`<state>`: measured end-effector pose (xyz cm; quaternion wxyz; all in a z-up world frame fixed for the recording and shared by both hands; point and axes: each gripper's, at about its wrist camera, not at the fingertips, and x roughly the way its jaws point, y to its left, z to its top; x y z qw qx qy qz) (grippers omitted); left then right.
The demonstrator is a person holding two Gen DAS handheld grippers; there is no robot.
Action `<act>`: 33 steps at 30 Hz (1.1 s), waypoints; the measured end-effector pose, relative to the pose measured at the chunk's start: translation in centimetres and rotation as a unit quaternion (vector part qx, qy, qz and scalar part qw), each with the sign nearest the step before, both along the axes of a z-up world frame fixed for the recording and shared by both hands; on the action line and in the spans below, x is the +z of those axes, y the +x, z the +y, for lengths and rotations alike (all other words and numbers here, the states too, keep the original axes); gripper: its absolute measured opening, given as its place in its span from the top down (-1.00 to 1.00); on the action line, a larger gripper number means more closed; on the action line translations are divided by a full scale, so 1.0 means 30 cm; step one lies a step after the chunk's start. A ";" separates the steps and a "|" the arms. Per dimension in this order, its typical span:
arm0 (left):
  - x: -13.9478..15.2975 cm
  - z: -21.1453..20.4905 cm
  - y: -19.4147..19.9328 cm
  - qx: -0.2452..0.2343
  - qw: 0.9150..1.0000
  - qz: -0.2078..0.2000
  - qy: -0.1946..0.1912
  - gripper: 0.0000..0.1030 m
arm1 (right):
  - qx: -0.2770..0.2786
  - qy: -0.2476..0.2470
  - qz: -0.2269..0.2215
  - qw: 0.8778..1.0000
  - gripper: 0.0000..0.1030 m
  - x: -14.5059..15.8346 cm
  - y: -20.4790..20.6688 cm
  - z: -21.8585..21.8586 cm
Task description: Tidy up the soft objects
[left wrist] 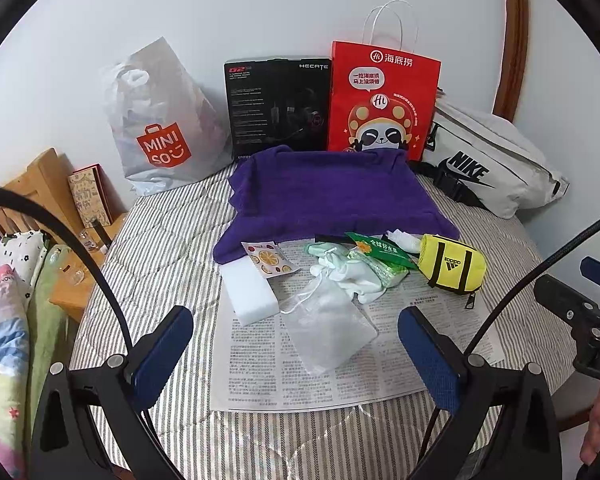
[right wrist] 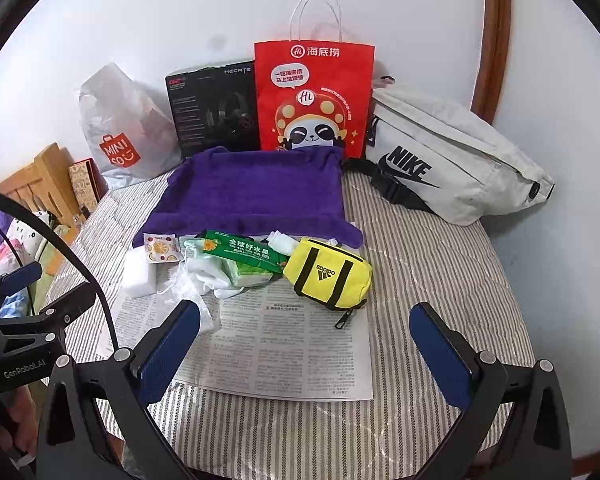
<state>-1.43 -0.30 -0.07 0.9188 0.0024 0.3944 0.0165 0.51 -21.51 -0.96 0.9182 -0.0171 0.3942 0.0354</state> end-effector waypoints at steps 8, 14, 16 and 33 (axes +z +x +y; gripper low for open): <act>0.001 0.004 -0.008 0.002 1.000 0.001 -0.002 -1.00 | 0.000 0.000 -0.001 1.000 -1.00 0.003 -0.005 0.003; 0.002 0.013 -0.012 0.003 1.000 0.001 -0.002 -1.00 | 0.001 -0.002 0.001 1.000 -1.00 0.001 -0.009 0.004; 0.001 0.012 -0.011 0.002 1.000 0.001 -0.002 -1.00 | 0.000 -0.003 0.001 1.000 -1.00 0.002 -0.010 0.006; 0.005 0.015 -0.018 0.004 1.000 0.003 0.000 -1.00 | -0.001 -0.004 0.000 1.000 -1.00 0.002 -0.020 0.016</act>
